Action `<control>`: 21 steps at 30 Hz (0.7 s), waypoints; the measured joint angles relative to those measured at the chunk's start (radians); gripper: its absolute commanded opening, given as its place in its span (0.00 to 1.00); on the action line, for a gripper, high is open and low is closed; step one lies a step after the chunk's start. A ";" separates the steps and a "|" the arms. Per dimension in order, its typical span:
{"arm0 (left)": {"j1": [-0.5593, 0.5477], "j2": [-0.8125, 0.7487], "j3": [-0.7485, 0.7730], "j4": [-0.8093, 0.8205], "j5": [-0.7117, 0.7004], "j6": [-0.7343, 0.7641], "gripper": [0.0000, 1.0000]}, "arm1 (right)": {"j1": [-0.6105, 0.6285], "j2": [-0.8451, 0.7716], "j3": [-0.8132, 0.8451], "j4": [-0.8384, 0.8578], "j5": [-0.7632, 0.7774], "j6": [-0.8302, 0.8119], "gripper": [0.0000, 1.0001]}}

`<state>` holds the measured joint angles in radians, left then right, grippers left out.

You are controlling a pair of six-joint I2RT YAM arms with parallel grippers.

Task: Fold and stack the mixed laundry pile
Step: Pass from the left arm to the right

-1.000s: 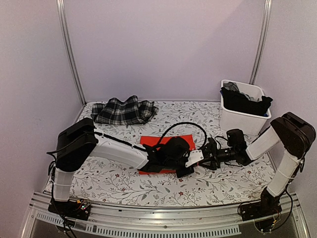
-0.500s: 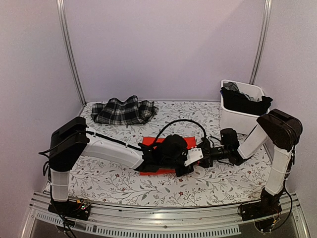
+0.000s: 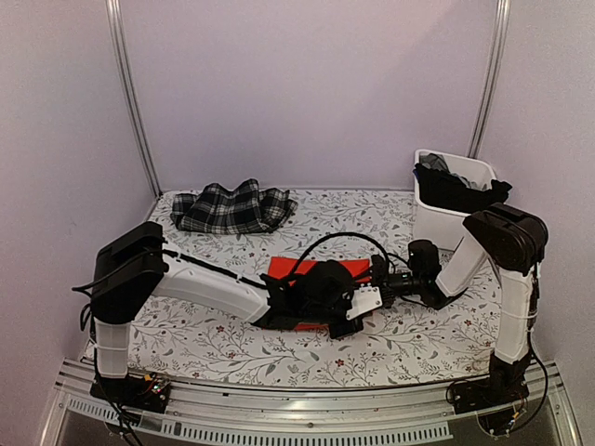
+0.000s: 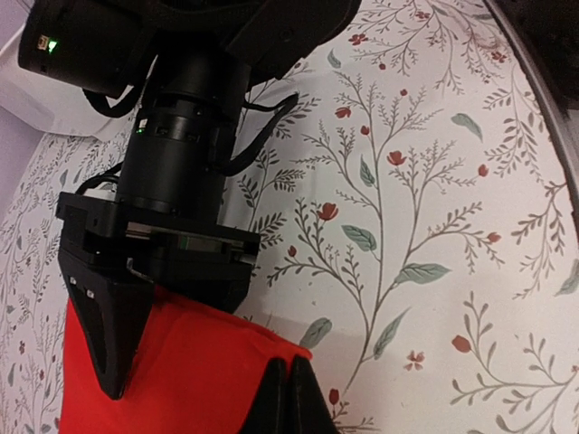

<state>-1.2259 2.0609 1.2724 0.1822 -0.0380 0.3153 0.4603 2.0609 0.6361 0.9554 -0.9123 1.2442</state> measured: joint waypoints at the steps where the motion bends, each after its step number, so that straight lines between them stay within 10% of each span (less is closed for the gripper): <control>1: -0.001 0.000 -0.002 0.000 0.000 0.000 0.00 | 0.000 0.008 0.004 0.004 -0.001 0.002 0.34; 5: -0.003 0.000 -0.008 0.001 -0.011 -0.006 0.24 | 0.000 0.016 0.024 -0.007 -0.006 0.004 0.10; 12: 0.010 -0.092 -0.077 0.006 -0.041 -0.099 0.72 | 0.002 -0.063 0.065 -0.318 0.034 -0.167 0.00; 21: 0.087 -0.351 -0.275 0.090 -0.101 -0.270 0.80 | -0.027 -0.257 0.132 -0.901 0.161 -0.508 0.00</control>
<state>-1.1393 1.7100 0.9977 0.2726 -0.1394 0.0448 0.4335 1.8034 0.7681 0.0547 -0.7513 0.7361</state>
